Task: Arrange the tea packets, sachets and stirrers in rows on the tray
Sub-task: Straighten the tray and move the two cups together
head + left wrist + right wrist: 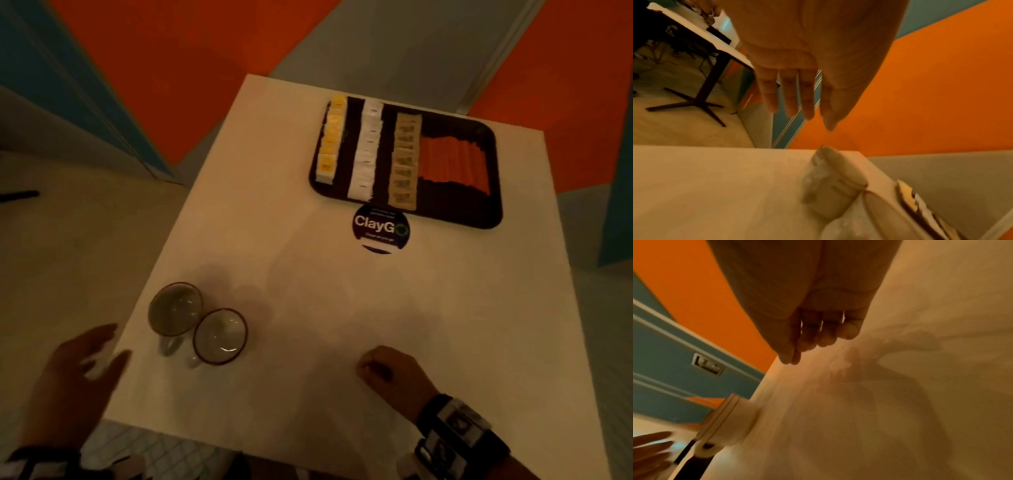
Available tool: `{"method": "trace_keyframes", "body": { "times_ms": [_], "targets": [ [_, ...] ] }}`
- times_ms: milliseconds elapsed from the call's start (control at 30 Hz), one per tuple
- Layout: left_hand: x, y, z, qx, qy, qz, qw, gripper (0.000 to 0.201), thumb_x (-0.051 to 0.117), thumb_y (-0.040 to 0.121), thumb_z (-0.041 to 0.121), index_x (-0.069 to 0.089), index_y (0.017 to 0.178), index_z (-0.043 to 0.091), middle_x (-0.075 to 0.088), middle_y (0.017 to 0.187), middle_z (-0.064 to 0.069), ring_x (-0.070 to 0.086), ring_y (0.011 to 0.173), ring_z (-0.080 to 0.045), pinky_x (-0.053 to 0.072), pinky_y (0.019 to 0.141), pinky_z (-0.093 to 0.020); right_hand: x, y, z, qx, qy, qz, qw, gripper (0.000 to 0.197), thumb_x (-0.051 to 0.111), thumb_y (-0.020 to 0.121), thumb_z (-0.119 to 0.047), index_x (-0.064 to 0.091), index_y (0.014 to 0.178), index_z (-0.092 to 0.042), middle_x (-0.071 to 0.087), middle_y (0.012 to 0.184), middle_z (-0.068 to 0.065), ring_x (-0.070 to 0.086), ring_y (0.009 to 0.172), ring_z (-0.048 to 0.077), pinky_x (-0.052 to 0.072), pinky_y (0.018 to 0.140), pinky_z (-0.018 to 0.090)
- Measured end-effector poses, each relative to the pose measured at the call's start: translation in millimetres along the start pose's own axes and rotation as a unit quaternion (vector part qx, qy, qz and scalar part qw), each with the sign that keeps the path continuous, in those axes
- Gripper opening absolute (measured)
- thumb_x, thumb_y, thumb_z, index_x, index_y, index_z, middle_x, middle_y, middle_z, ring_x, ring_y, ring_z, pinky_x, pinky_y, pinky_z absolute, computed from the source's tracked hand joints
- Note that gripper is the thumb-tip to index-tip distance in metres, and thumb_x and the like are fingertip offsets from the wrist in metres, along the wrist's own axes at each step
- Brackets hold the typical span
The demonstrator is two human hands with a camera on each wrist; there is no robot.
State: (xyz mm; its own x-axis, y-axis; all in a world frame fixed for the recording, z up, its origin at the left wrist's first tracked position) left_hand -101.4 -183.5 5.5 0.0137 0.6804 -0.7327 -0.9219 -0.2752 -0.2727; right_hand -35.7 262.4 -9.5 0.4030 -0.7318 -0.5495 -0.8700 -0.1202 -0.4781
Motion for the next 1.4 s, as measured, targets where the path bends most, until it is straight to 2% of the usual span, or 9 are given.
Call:
{"method": "trace_keyframes", "body": {
  "times_ms": [200,433,600,700,767,900,1067,1200,1400],
  "targets": [
    [38,6,14,-0.036,-0.055,-0.176,0.982,0.023,0.075,0.073,0.016,0.066,0.093,0.024,0.062,0.101,0.002,0.06,0.088,-0.02,0.048,0.066,-0.029,79,42,-81,-0.055,-0.022,-0.112,0.992,0.026,0.049,0.094,-0.031,0.063,0.114,-0.021,0.053,0.09,-0.004,0.05,0.083,0.012,0.04,0.082,0.02],
    [48,25,27,0.051,-0.031,-0.326,0.943,0.028,0.067,0.081,0.013,0.063,0.064,0.035,0.059,0.09,-0.001,0.058,0.084,-0.012,0.042,0.073,-0.021,171,64,-143,-0.042,0.009,-0.259,0.965,0.049,0.051,0.092,-0.036,0.036,0.139,-0.03,0.061,0.103,0.0,0.051,0.087,0.011,0.039,0.081,0.022],
    [56,31,25,0.113,0.014,-0.351,0.929,0.013,0.061,0.085,0.019,0.068,0.084,0.008,0.058,0.099,-0.01,0.059,0.094,-0.023,0.048,0.084,-0.037,178,68,-153,0.056,0.224,-0.159,0.96,0.042,0.054,0.092,-0.019,0.047,0.132,-0.027,0.062,0.08,-0.007,0.056,0.061,-0.001,0.051,0.071,0.018],
    [60,34,29,0.133,0.013,-0.34,0.931,0.015,0.061,0.086,0.02,0.065,0.079,0.008,0.053,0.095,-0.001,0.055,0.088,-0.01,0.041,0.074,-0.01,172,60,-150,0.081,0.263,-0.077,0.958,0.039,0.056,0.09,-0.017,0.051,0.129,-0.022,0.063,0.076,-0.006,0.058,0.064,0.006,0.053,0.075,0.02],
    [61,35,33,0.14,0.005,-0.342,0.929,0.014,0.061,0.086,0.02,0.066,0.079,0.009,0.052,0.097,0.004,0.054,0.089,-0.006,0.038,0.07,-0.005,171,56,-149,0.093,0.26,-0.068,0.959,0.042,0.057,0.09,-0.018,0.049,0.131,-0.021,0.064,0.077,-0.011,0.06,0.065,0.006,0.052,0.075,0.017],
    [65,43,34,0.145,0.008,-0.354,0.924,0.021,0.063,0.085,0.02,0.058,0.065,0.014,0.05,0.087,0.002,0.056,0.084,-0.018,0.041,0.07,-0.017,178,60,-156,0.098,0.309,-0.128,0.937,0.059,0.055,0.091,-0.018,0.023,0.132,-0.044,0.064,0.091,-0.012,0.061,0.072,0.009,0.051,0.071,0.021],
    [70,51,35,0.145,-0.005,-0.362,0.921,0.021,0.064,0.084,0.021,0.066,0.08,0.0,0.055,0.097,-0.01,0.058,0.091,-0.022,0.048,0.084,-0.038,167,74,-157,0.094,0.391,-0.104,0.91,0.049,0.056,0.089,-0.005,0.043,0.129,-0.029,0.061,0.093,-0.003,0.061,0.068,0.011,0.052,0.066,0.026],
    [77,56,45,0.156,-0.005,-0.384,0.91,0.037,0.066,0.079,0.039,0.068,0.086,0.002,0.055,0.101,-0.009,0.058,0.095,-0.021,0.049,0.086,-0.036,161,77,-147,0.124,0.486,-0.052,0.863,0.065,0.057,0.085,0.003,0.033,0.12,-0.047,0.062,0.087,0.001,0.063,0.066,0.017,0.053,0.064,0.028],
    [87,72,66,0.174,-0.008,-0.367,0.914,0.026,0.063,0.084,0.025,0.067,0.073,0.001,0.055,0.09,-0.003,0.057,0.082,-0.015,0.041,0.07,-0.018,126,95,-125,0.183,0.483,0.111,0.849,0.021,0.068,0.078,-0.001,0.064,0.097,-0.006,0.064,0.074,0.006,0.062,0.058,0.016,0.056,0.061,0.028]
  ]
}}
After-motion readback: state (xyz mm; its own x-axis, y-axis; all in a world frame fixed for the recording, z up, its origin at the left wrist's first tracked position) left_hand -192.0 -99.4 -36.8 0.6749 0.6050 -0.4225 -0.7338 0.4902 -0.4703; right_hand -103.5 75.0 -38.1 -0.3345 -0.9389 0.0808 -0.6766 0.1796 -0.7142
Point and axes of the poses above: each hand's wrist, its own y-axis towards the middle knuckle, its own x-axis out of the palm, z = x × y, the point moved 5 cm from there along y, towards the middle knuckle
